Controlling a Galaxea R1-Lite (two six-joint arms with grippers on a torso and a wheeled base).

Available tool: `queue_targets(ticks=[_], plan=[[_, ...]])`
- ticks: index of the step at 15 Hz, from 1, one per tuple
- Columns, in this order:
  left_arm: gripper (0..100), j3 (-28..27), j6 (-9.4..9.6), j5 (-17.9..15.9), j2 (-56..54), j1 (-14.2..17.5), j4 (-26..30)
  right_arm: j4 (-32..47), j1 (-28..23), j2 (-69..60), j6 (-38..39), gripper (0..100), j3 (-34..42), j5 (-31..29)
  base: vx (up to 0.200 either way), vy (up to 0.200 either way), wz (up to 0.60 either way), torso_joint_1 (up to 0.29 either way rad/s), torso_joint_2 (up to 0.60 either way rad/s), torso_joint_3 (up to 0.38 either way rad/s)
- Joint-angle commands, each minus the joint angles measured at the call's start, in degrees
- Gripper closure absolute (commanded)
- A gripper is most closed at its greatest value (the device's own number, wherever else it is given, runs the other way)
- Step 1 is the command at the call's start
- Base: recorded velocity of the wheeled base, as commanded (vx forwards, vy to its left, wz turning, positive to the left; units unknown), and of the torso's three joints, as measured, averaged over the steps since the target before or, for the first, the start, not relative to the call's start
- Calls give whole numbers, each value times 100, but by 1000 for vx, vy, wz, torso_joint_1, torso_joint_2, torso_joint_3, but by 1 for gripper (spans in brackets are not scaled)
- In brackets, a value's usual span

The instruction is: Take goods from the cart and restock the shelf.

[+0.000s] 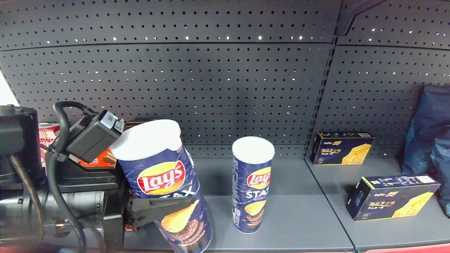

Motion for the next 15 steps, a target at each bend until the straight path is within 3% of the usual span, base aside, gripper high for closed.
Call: queue_targets(ticks=[1, 3, 4, 5, 6, 9, 10, 14, 15], plan=[[100, 24, -5, 4, 182, 5, -54, -6, 6, 33, -3, 0, 0, 0, 0, 0, 0, 0, 0, 0], [100, 24, -233, 4, 411, -4, -696, -6, 6, 33, -3, 0, 0, 0, 0, 0, 0, 0, 0, 0], [100, 7, -462, 30, 516, 22, -872, -6, 6, 33, -3, 0, 0, 0, 0, 0, 0, 0, 0, 0], [100, -46, -488, 21, 569, 145, -907, -6, 6, 33, -3, 0, 0, 0, 0, 0, 0, 0, 0, 0], [100, -187, -435, 12, 666, 391, -881, -6, 6, 33, -3, 0, 0, 0, 0, 0, 0, 0, 0, 0], [100, -486, 13, 39, 1202, 470, -881, -6, 6, 33, -3, 0, 0, 0, 0, 0, 0, 0, 0, 0], [100, -820, 162, 30, 1474, 585, -845, -6, 6, 33, -3, 0, 0, 0, 0, 0, 0, 0, 0, 0], [100, -2068, 303, 39, 2432, 470, -450, -6, 6, 33, -3, 0, 0, 0, 0, 0, 0, 0, 0, 0], [100, -2542, 549, 30, 2661, 470, -63, -6, 6, 33, -3, 0, 0, 0, 0, 0, 0, 0, 0, 0]])
